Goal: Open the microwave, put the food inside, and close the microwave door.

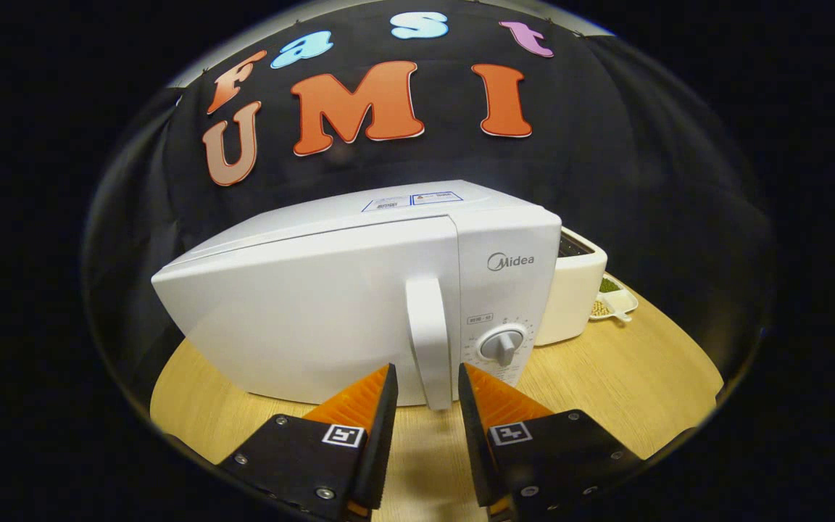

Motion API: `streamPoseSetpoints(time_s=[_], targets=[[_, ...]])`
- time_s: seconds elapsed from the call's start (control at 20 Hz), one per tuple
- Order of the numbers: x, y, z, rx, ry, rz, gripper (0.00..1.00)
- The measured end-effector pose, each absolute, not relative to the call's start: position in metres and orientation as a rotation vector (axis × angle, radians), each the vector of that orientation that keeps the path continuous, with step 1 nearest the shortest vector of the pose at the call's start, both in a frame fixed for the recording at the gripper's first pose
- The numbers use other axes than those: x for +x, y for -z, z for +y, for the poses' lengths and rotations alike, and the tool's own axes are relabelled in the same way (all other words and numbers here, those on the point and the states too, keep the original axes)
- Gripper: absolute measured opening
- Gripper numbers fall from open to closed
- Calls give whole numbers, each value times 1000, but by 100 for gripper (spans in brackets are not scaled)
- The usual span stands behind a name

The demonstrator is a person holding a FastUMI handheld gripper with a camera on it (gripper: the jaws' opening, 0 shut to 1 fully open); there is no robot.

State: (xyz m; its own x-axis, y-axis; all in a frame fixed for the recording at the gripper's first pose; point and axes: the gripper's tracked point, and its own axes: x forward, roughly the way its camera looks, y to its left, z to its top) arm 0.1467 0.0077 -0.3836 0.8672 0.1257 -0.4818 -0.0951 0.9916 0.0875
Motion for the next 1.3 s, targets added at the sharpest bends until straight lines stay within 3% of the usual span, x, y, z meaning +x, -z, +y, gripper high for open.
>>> streamPoseSetpoints(time_s=[0.15, 0.2, 0.4, 0.55, 0.85, 1.3], targets=[[161, 392, 2, 71, -80, 512, 47], [162, 391, 4, 58, -82, 508, 30], [157, 388, 1, -49, -85, 453, 7], [153, 388, 1, -15, -66, 455, 5], [70, 387, 4, -86, -51, 461, 3], [-24, 384, 39, -37, 120, 528, 6]])
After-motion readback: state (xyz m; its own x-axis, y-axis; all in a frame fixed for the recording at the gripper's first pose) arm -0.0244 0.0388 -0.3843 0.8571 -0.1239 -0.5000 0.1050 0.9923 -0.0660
